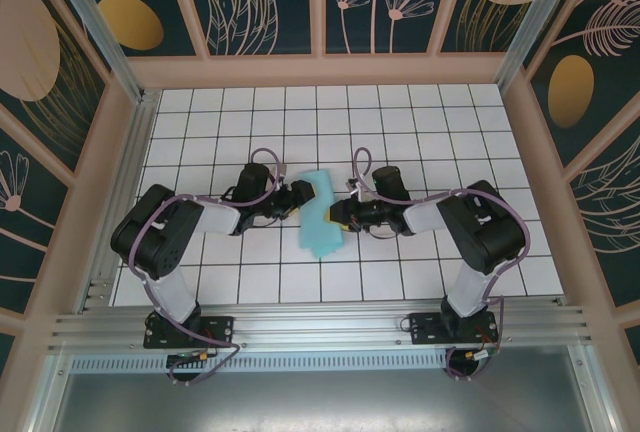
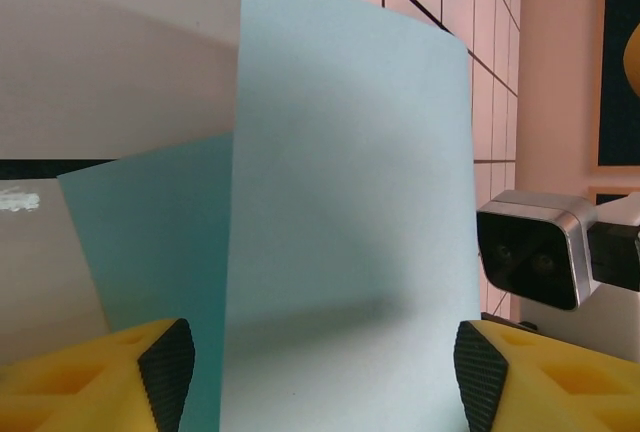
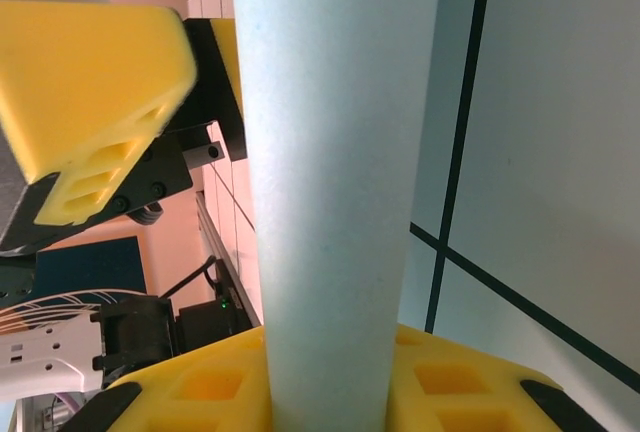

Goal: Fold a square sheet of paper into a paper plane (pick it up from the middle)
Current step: Fold the square sheet of paper in half at the center of the table.

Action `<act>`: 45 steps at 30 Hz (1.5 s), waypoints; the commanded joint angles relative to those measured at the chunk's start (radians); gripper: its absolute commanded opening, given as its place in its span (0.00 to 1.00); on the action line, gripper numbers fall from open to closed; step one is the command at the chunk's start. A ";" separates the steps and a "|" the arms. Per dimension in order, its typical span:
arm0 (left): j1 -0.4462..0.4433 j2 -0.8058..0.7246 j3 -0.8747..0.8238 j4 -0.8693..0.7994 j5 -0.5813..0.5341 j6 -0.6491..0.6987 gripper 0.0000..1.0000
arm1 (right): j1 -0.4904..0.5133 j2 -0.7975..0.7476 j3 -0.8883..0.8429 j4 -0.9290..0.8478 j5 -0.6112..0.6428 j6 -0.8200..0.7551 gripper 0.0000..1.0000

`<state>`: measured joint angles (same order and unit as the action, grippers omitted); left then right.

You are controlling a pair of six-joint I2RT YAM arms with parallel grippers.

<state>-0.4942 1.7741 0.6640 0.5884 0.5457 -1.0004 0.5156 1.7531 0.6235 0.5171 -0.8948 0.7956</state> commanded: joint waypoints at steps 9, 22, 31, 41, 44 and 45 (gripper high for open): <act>0.002 0.016 -0.066 0.245 0.089 -0.084 0.49 | -0.016 -0.019 -0.030 0.087 -0.044 0.041 0.29; 0.009 0.016 -0.077 0.232 0.067 -0.057 0.18 | -0.028 -0.013 -0.042 0.087 -0.035 0.047 0.29; 0.001 0.015 -0.028 0.042 0.011 0.045 0.00 | -0.030 -0.043 -0.027 -0.054 0.071 -0.045 0.54; -0.042 -0.002 -0.011 -0.006 -0.034 0.038 0.00 | -0.034 -0.165 0.049 -0.391 0.316 -0.269 0.76; -0.061 -0.006 -0.014 0.013 -0.055 0.009 0.00 | -0.034 -0.182 0.094 -0.497 0.398 -0.329 0.75; -0.069 -0.008 -0.014 0.019 -0.064 -0.001 0.00 | -0.034 -0.189 0.100 -0.510 0.407 -0.337 0.74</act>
<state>-0.5430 1.7786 0.6342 0.6014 0.5144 -0.9775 0.4896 1.6001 0.6811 0.1513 -0.5926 0.5591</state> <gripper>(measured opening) 0.057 0.749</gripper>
